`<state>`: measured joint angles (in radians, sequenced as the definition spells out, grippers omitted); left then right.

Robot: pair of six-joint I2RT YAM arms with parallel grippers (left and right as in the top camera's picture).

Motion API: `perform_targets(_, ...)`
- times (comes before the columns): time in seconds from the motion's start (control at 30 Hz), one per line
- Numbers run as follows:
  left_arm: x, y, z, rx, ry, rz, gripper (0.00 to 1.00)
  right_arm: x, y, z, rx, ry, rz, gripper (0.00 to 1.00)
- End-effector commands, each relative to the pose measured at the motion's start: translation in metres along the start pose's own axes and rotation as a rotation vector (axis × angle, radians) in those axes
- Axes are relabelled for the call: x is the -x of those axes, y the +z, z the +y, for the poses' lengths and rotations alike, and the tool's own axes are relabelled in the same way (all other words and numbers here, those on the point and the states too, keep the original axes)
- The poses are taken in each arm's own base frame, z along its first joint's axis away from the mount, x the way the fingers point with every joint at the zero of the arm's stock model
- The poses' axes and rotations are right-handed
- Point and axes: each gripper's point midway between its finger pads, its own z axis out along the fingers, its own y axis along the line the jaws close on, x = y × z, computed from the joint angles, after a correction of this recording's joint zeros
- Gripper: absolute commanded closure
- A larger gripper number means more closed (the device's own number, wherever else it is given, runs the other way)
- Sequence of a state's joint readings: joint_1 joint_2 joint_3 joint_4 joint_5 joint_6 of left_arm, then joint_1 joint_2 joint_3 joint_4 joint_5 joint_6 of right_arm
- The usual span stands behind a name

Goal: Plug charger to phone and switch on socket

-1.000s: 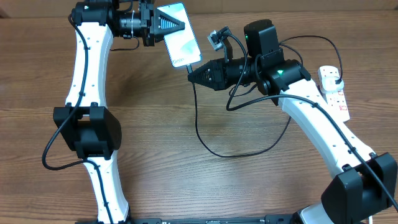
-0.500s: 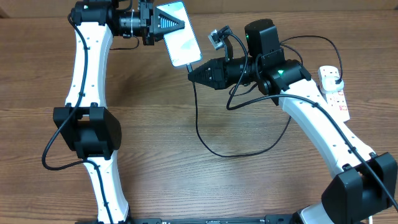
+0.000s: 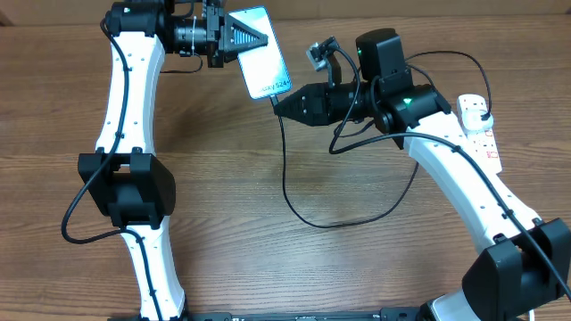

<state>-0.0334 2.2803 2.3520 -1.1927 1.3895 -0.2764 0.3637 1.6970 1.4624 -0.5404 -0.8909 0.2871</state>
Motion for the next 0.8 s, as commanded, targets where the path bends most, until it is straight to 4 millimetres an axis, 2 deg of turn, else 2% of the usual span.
perform_targets(0.0, -0.007, 0.004, -0.017, -0.066, 0.025, 0.028, 0.96, 0.022, -0.021, 0.0, -0.066, -0.038, -0.083, 0.7)
perform_targets(0.13, -0.006, 0.003, -0.017, -0.066, 0.025, 0.027, 0.96, 0.017, -0.02, -0.002, -0.071, -0.019, -0.064, 0.69)
perform_targets(0.33, -0.005, 0.001, -0.016, -0.065, 0.028, 0.021, 0.96, 0.003, -0.019, 0.013, 0.022, -0.063, -0.005, 0.58)
perform_targets(0.43, -0.003, -0.003, -0.016, -0.063, 0.027, 0.012, 0.96, 0.001, -0.022, 0.017, 0.059, -0.065, 0.006, 0.57)
perform_targets(0.6, 0.0, -0.011, -0.014, -0.063, 0.024, -0.003, 0.96, -0.007, -0.026, 0.037, 0.235, -0.14, 0.049, 0.59)
perform_targets(0.77, 0.0, -0.011, -0.014, -0.064, 0.025, -0.003, 0.96, -0.017, -0.009, 0.023, 0.365, -0.08, 0.114, 0.63)
